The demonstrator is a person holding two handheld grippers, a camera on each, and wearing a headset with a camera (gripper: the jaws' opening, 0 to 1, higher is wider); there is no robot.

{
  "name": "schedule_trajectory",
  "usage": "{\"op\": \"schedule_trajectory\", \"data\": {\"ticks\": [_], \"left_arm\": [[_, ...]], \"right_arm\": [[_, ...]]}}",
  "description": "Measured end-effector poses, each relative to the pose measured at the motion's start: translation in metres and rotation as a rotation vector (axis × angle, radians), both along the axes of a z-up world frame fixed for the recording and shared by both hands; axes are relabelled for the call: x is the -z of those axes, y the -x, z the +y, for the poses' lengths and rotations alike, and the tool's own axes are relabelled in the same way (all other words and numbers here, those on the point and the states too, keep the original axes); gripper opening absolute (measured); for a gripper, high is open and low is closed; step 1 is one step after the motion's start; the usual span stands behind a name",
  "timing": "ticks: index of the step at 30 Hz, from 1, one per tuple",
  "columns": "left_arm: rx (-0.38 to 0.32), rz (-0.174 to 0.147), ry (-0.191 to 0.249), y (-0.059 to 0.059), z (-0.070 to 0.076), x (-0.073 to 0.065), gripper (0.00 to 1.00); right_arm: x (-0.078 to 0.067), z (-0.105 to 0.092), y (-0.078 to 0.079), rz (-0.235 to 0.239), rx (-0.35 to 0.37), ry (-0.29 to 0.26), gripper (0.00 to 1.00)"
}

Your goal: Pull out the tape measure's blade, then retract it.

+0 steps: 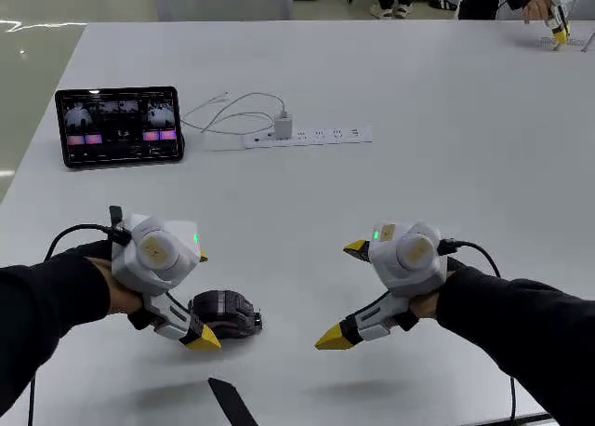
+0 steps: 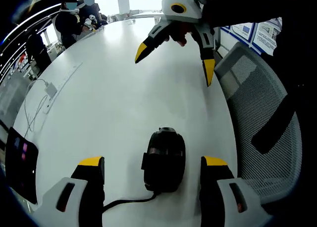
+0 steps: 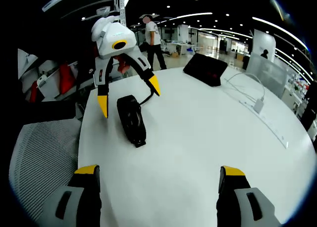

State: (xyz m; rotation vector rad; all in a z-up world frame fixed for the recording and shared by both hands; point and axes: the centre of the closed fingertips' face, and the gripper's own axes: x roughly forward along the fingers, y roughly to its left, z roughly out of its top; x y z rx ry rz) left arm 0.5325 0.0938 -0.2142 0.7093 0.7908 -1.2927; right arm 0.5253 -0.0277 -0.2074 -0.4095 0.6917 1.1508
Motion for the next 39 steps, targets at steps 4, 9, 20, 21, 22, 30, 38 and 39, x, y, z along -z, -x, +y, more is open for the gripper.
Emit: {"op": "schedule_trajectory", "data": {"ticks": [4,9,20,21,22,30,38,39], "left_arm": [[0.039,-0.002,-0.022,0.005,-0.004,0.004,0.65],[0.081,-0.02,-0.104,0.008,-0.001,0.016,0.44],[0.094,-0.027,-0.144,0.014,-0.004,0.022,0.31],[0.089,-0.024,-0.146,0.014,-0.004,0.022,0.31],[0.086,-0.024,-0.149,0.014,-0.004,0.022,0.31],[0.072,-0.029,-0.143,0.013,-0.004,0.023,0.31],[0.067,-0.025,-0.142,0.013,-0.003,0.024,0.31],[0.067,-0.026,-0.142,0.013,-0.003,0.024,0.31]], "right_arm": [[0.004,0.015,-0.001,0.003,-0.026,0.001,0.99],[0.013,0.033,0.001,0.006,-0.079,0.026,0.97],[0.039,0.062,0.009,0.014,-0.2,0.092,0.72],[0.041,0.064,0.009,0.009,-0.207,0.096,0.68],[0.044,0.068,0.011,0.004,-0.229,0.103,0.64],[0.055,0.086,0.014,-0.051,-0.323,0.147,0.32],[0.061,0.089,0.017,-0.039,-0.369,0.18,0.11],[0.059,0.089,0.017,-0.052,-0.396,0.186,0.11]]}}
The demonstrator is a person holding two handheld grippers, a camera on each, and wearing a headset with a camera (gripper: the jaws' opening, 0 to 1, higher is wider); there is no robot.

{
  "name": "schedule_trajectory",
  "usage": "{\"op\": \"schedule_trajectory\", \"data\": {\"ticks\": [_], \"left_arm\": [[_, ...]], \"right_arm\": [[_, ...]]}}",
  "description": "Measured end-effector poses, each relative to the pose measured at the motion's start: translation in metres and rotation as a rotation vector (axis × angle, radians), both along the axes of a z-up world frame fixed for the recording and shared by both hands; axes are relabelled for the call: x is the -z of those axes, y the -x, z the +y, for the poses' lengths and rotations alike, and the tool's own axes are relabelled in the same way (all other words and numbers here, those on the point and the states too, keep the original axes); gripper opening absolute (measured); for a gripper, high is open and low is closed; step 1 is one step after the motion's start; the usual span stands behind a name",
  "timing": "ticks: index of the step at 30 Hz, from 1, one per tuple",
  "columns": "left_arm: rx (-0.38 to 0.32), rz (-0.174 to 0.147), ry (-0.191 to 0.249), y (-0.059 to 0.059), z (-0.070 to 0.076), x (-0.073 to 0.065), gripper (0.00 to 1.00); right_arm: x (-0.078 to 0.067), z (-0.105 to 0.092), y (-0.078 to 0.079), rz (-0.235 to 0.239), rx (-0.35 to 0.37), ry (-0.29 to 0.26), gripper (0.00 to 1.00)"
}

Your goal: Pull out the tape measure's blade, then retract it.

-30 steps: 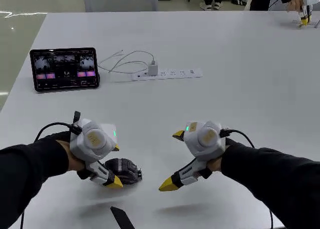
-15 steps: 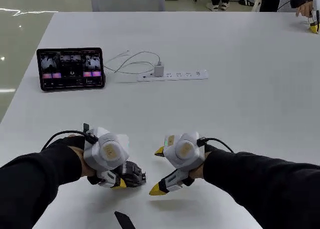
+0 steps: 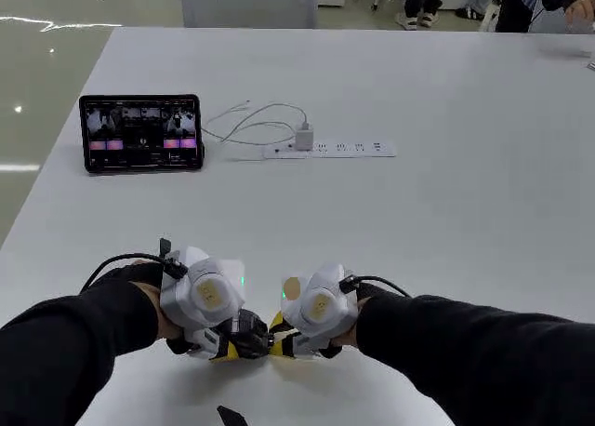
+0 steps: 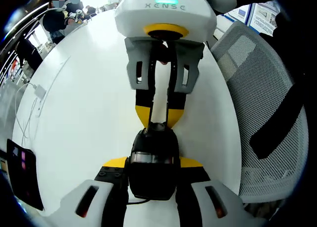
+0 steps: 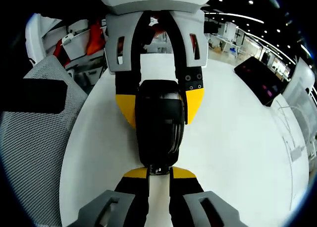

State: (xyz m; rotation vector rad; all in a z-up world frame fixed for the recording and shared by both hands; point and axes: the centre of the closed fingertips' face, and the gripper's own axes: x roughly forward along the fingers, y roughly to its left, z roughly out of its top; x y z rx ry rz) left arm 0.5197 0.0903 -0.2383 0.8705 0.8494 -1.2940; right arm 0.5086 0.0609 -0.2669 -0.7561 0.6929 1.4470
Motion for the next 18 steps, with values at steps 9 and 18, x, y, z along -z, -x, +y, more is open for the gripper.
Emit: {"op": "schedule_trajectory", "data": {"ticks": [9,18], "left_arm": [[-0.003,-0.017,0.01,-0.0007,0.0,-0.0005,0.3],[0.0,-0.017,0.007,-0.0007,-0.0005,0.0,0.3]], "right_arm": [[-0.0007,-0.0011,-0.0024,0.023,0.007,-0.016,0.08],[0.0001,-0.0045,-0.0011,0.042,0.017,-0.019,0.09]]}}
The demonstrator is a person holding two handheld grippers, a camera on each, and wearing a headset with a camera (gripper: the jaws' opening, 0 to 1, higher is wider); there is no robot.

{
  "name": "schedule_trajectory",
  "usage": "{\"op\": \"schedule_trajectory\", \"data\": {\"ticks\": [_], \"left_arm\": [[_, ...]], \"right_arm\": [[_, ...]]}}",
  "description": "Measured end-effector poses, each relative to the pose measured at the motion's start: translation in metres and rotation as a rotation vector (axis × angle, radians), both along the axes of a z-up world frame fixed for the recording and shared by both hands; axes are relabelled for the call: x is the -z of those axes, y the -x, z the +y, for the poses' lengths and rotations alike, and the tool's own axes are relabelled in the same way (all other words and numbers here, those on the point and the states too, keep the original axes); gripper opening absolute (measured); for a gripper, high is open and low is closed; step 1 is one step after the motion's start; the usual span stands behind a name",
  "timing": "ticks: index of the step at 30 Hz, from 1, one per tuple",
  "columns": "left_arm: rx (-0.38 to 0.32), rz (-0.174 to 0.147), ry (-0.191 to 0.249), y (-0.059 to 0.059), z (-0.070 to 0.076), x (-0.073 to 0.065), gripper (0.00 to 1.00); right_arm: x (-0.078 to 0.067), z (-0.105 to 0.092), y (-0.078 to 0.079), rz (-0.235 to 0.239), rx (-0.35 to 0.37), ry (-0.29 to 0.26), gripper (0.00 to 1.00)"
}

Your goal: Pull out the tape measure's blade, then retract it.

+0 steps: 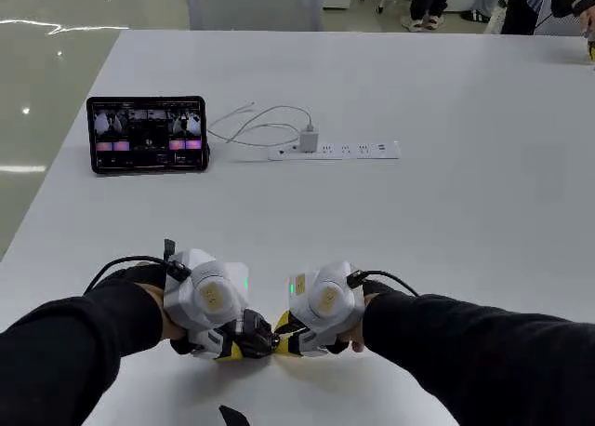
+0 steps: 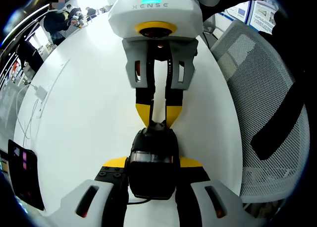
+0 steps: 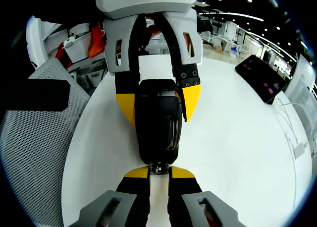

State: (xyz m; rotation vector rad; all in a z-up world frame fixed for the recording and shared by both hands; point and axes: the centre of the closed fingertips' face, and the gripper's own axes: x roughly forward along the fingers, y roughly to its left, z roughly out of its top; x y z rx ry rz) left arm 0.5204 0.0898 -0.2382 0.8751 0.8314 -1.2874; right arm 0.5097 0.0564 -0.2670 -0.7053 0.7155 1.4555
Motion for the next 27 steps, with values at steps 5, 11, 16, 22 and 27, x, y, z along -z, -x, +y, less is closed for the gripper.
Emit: {"op": "schedule_trajectory", "data": {"ticks": [5,11,16,22,27], "left_arm": [[-0.002,-0.002,0.0,0.0,0.0,0.0,0.3],[-0.005,-0.003,0.0,0.0,0.001,0.0,0.31],[-0.009,0.002,0.008,0.0,0.001,0.0,0.31],[-0.014,-0.003,0.013,0.0,0.001,0.001,0.31],[-0.016,-0.007,0.011,0.0,0.001,0.0,0.31]], "right_arm": [[0.0,-0.006,0.0,0.008,0.002,0.004,0.09],[0.001,-0.006,0.0,0.022,0.02,-0.005,0.1],[0.001,-0.005,0.0,0.016,0.025,0.012,0.11],[0.003,0.001,0.0,-0.002,0.037,0.023,0.12],[0.001,0.005,-0.001,0.014,0.047,0.01,0.12]]}}
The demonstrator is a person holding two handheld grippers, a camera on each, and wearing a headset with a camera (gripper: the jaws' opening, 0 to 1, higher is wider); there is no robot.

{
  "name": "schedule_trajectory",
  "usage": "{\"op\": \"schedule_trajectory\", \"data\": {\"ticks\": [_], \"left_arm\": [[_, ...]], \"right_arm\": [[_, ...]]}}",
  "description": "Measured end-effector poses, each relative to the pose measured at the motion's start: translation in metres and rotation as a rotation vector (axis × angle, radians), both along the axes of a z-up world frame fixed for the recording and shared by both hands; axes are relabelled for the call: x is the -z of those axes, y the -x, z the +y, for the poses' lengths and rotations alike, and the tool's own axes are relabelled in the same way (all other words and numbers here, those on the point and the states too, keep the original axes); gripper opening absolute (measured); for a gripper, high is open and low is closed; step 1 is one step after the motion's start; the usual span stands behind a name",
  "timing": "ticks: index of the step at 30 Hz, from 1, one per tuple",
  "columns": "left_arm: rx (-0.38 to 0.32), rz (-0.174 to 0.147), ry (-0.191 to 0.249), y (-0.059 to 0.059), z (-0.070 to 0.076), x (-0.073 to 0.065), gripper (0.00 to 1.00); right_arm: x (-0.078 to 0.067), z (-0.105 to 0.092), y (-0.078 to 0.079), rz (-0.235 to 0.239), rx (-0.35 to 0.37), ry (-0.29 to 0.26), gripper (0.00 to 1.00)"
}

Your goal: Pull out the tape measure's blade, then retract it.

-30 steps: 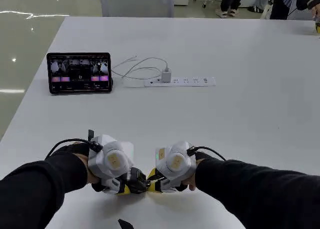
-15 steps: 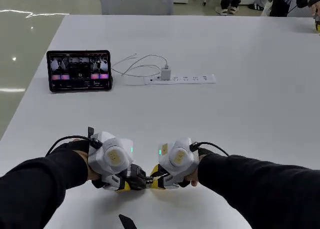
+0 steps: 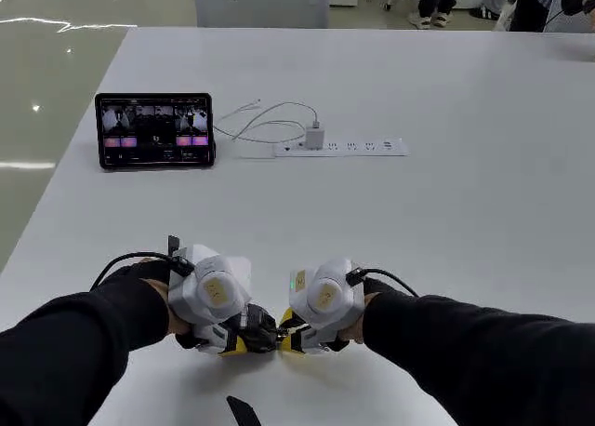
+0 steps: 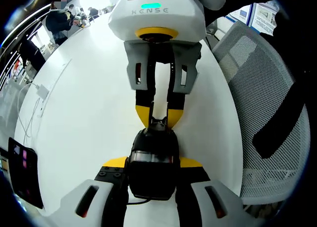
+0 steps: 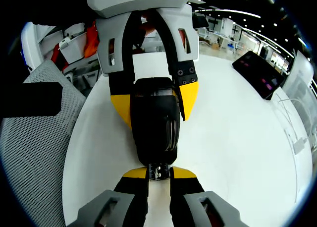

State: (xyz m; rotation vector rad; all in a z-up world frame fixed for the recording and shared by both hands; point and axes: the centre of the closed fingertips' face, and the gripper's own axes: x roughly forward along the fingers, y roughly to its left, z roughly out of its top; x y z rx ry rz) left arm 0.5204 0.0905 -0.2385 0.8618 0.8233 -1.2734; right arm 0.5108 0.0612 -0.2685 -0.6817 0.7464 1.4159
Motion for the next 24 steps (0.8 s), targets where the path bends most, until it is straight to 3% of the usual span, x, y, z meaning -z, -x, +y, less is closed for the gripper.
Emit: {"op": "schedule_trajectory", "data": {"ticks": [3,6,24], "left_arm": [[0.0,-0.001,0.003,-0.001,0.0,0.0,0.3],[0.004,-0.005,0.01,-0.001,0.0,0.0,0.3],[0.004,-0.005,0.009,0.0,0.001,-0.001,0.31]], "right_arm": [[0.0,-0.001,0.0,-0.027,-0.034,-0.004,0.11],[-0.002,-0.003,-0.001,0.01,-0.005,-0.028,0.09],[0.0,-0.015,0.001,0.012,-0.004,-0.003,0.1]]}}
